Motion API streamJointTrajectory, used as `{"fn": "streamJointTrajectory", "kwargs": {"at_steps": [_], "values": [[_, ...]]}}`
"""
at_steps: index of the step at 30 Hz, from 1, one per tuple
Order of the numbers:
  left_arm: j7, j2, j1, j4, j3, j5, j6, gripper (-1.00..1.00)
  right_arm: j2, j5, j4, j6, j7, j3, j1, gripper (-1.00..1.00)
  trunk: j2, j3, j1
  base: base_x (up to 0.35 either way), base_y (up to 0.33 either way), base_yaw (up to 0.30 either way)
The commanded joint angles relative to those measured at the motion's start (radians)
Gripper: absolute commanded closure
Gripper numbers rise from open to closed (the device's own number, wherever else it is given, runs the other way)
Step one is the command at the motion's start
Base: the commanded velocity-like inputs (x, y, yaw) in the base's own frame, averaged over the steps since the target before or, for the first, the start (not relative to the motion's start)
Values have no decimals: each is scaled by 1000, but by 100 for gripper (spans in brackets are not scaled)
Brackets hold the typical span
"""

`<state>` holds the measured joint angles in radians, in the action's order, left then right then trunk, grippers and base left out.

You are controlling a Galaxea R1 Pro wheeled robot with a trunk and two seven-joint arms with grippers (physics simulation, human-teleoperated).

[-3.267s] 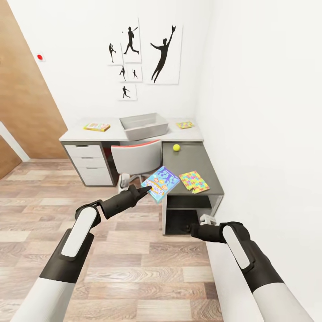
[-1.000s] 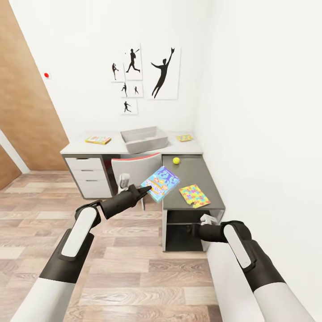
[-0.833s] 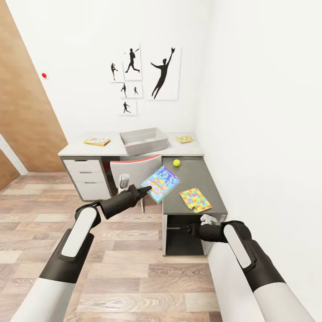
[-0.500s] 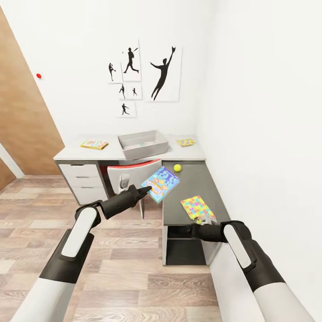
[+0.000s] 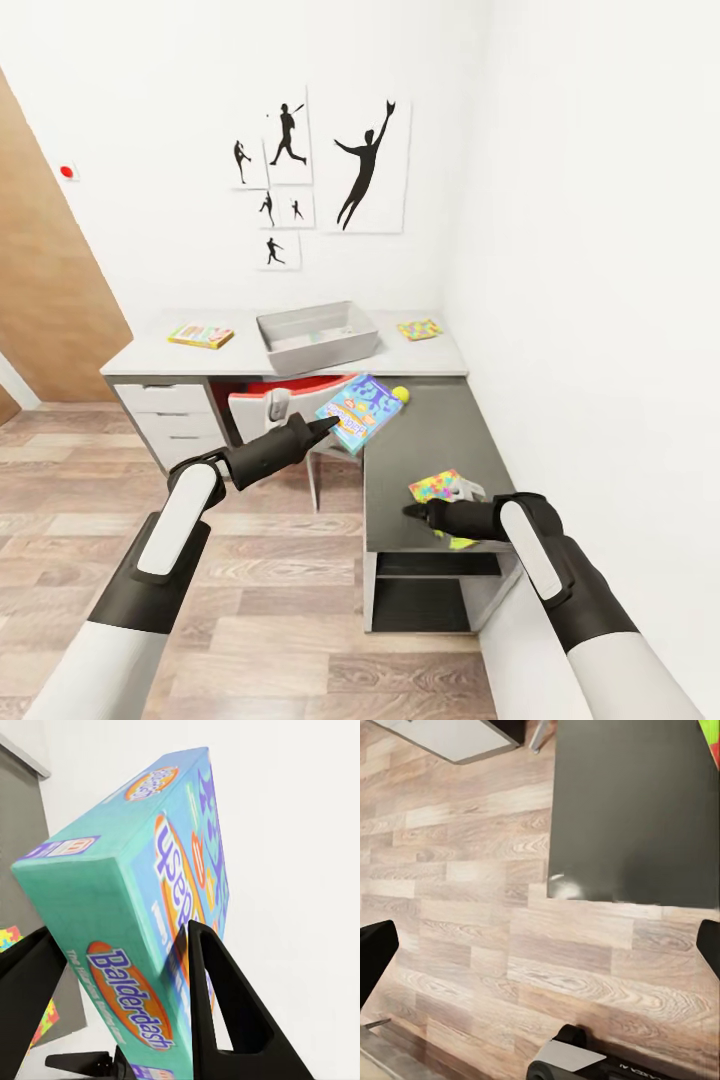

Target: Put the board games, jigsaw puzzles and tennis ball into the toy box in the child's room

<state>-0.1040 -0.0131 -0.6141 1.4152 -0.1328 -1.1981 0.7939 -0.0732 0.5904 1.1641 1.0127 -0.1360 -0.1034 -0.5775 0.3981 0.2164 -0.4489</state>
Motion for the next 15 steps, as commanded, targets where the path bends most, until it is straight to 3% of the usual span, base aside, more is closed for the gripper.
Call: {"fn": "streamJointTrajectory", "kwargs": {"at_steps": [1,6,15], "values": [[-5,0,-1,0,0,-1,2,100,-1,-11,2,3,-10,-1,1,-100,2,2,-1,333,0,0],[-5,0,-1,1,-1,-1,2,100,-1,-11,19,3,-10,0,9,-100,2,2,-1,261,0,0],[-5,1,-2,1,-2,-1,2,100,-1,-12,33,3,-10,0,14,-100,2,2,-1,76,0,2]]}}
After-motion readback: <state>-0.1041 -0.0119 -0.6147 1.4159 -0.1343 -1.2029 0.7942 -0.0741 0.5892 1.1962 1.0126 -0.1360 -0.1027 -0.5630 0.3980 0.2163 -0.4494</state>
